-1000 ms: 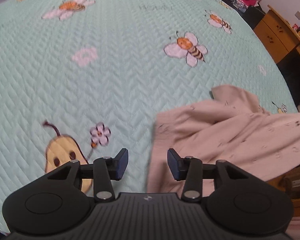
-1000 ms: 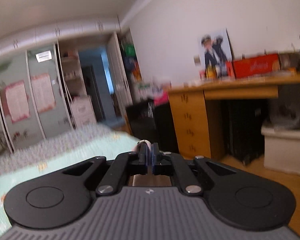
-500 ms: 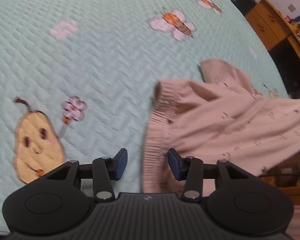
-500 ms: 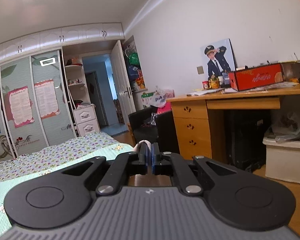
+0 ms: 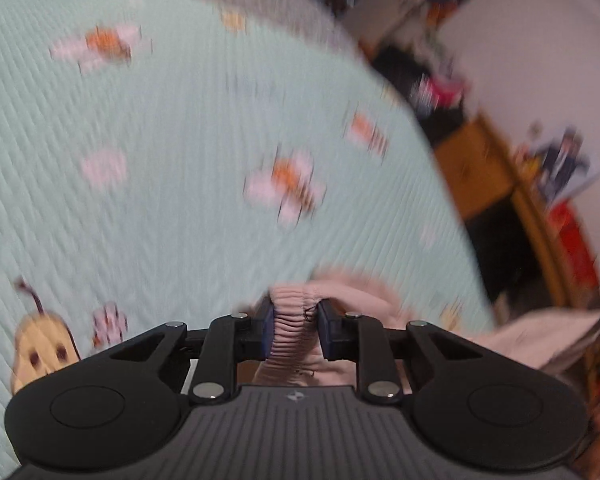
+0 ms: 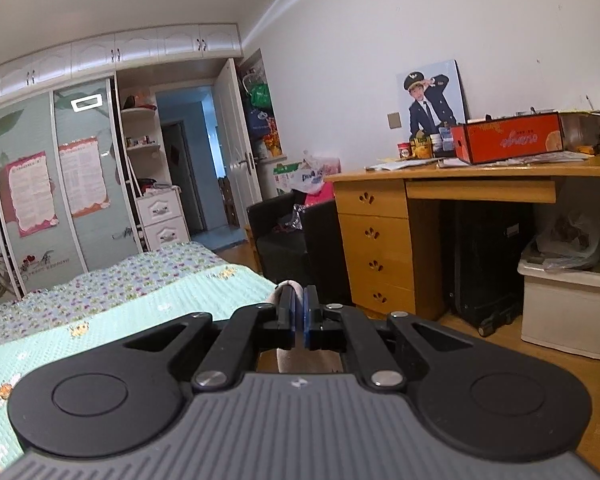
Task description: Fold clothes
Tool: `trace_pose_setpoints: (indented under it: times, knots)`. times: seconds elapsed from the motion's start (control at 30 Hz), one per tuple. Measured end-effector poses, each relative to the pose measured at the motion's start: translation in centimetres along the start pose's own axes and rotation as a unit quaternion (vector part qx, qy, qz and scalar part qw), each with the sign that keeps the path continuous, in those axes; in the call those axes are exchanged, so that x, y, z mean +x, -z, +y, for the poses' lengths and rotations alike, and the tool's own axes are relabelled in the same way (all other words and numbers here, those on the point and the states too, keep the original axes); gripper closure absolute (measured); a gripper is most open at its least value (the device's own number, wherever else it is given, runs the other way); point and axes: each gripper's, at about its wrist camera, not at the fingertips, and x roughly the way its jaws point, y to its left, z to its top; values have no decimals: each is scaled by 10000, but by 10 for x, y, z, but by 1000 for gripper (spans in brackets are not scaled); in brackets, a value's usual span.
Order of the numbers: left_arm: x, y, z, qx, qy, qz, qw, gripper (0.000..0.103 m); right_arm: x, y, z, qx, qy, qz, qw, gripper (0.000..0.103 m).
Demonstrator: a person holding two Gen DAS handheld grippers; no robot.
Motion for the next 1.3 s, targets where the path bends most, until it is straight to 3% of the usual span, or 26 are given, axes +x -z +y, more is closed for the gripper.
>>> trace_pose_setpoints:
  times: [0.27,0.5,0.73,0.87,0.97,1.1,1.3]
  knots:
    - [-87,-59,-27,86,183,-1196,9926,80,0,-32,37,-77,-681,-346,9971,99]
    - [-195,-91,-38,185,-126,-2464,9689,80,-12,-64,91,-466,-1503,-741,9848,99]
    - [-267,-102,-45,359,-590,-2991,9517,80,-8,-64,119,-363,-2172,-427,9745,98]
    - [-263,-93,-46,513,-911,-2810,9540,80,-7,-55,131,-455,-2225,-327,9733,98]
    - [-231,-82,-39,583,-1205,-2320,9635,80,-2,-40,134,-521,-2112,-99,9760,98]
    - [-182,-72,-9,385,-1438,-1612,9756,80,23,-15,133,-611,-1844,532,9795,98]
    - [-130,-74,33,182,-1662,-966,9812,80,50,17,133,-865,-1422,1033,9806,98]
